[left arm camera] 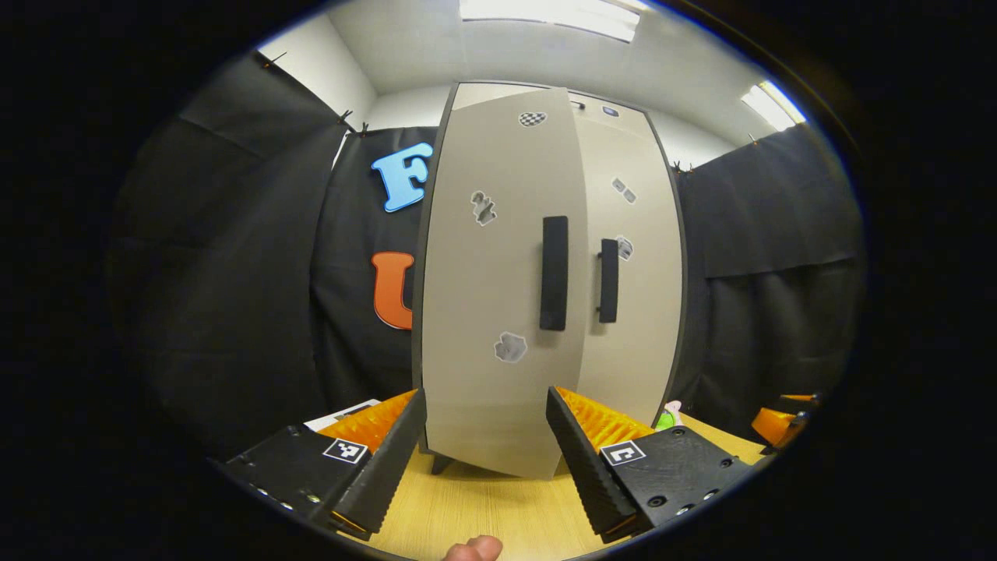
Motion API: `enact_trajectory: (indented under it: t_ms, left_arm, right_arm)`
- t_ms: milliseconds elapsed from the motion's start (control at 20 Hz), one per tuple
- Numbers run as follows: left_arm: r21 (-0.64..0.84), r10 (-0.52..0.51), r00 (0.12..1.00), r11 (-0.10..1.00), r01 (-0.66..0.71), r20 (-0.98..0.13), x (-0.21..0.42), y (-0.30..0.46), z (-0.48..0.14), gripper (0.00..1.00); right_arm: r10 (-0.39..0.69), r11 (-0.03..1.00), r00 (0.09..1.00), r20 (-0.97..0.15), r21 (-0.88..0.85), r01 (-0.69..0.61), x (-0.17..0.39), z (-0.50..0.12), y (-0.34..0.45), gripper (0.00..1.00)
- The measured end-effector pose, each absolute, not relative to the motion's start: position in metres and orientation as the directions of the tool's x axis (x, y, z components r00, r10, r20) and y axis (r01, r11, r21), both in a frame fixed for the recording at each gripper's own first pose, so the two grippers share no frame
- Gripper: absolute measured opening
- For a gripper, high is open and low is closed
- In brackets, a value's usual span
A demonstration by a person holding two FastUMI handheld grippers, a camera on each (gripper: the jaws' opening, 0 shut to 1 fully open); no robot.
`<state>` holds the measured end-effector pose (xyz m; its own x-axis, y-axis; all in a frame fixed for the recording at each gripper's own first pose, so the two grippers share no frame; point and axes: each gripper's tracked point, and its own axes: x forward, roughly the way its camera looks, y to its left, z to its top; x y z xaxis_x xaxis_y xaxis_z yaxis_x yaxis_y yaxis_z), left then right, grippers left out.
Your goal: Grab one shoe with the right hand and put it into the shoe cabinet, grab the other shoe with the left hand and put it into the shoe cabinet; then close the right door with the right hand and the left door with the left hand.
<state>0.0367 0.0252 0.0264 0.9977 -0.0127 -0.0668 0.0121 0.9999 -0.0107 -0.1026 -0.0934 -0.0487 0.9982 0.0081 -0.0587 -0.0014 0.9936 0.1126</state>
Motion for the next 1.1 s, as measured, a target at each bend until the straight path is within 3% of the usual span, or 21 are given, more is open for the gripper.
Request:
enact_trajectory:
  t_ms: [350,400,1000,1050,1100]
  left_arm:
    - [-0.084,-0.087,0.991,0.993,0.078,-0.105,-0.018,-0.018,-0.018,0.92]
    - [-0.088,-0.085,0.991,0.993,0.076,-0.099,-0.021,-0.017,-0.02,0.93]
    - [-0.092,-0.042,0.993,0.995,0.032,-0.11,-0.033,-0.01,-0.027,0.93]
    - [-0.091,-0.043,0.993,0.995,0.033,-0.109,-0.033,-0.011,-0.027,0.93]
    - [-0.086,-0.044,0.993,0.996,0.034,-0.108,-0.033,-0.01,-0.025,0.93]
  right_arm:
    - [0.024,0.996,0.999,-0.047,0.091,-0.02,-0.115,-0.058,-0.084,0.84]
    - [0.032,0.996,0.998,-0.05,0.087,-0.027,-0.116,-0.06,-0.082,0.93]
    - [0.049,0.995,0.997,-0.059,0.092,-0.044,-0.127,-0.067,-0.077,0.93]
    - [0.047,0.995,0.997,-0.053,0.092,-0.042,-0.127,-0.066,-0.078,0.85]
    - [0.047,0.995,0.998,-0.046,0.092,-0.043,-0.126,-0.063,-0.078,0.85]
